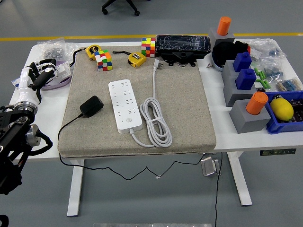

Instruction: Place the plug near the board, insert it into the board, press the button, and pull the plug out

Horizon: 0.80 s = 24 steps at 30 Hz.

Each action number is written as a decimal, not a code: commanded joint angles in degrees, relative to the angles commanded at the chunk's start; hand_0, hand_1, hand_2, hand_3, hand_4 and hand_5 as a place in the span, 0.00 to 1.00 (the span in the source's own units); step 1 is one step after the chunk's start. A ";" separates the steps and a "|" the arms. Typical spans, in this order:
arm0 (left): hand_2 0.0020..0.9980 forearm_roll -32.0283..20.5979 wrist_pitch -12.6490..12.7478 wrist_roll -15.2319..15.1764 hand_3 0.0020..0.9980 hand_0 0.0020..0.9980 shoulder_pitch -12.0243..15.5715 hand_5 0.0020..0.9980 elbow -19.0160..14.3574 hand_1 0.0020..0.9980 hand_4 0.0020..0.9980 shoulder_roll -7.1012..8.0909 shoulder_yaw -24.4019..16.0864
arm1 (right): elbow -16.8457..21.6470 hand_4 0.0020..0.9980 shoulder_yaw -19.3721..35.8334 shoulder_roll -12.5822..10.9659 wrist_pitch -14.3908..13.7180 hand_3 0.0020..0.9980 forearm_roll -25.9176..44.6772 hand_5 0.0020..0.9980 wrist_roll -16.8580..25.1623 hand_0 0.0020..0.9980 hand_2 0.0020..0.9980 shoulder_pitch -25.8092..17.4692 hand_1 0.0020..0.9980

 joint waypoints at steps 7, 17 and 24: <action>0.59 -0.01 0.02 -0.06 0.57 0.64 0.02 0.32 -0.27 0.66 0.70 -0.05 -0.06 | -0.06 0.92 0.00 0.00 0.02 0.57 0.00 0.45 -0.03 0.61 0.69 -0.02 0.67; 0.59 0.13 0.15 -0.24 0.57 0.63 0.06 0.32 -1.38 0.65 0.70 -0.06 -0.47 | 0.06 0.92 -0.11 -0.01 0.00 0.57 0.06 0.45 0.00 0.61 0.69 0.09 0.68; 0.59 0.01 0.07 -0.23 0.57 0.63 -0.13 0.32 -2.07 0.66 0.70 -0.05 0.17 | -0.17 0.92 -0.12 0.06 0.04 0.57 0.20 0.45 -0.03 0.61 0.69 -0.28 0.68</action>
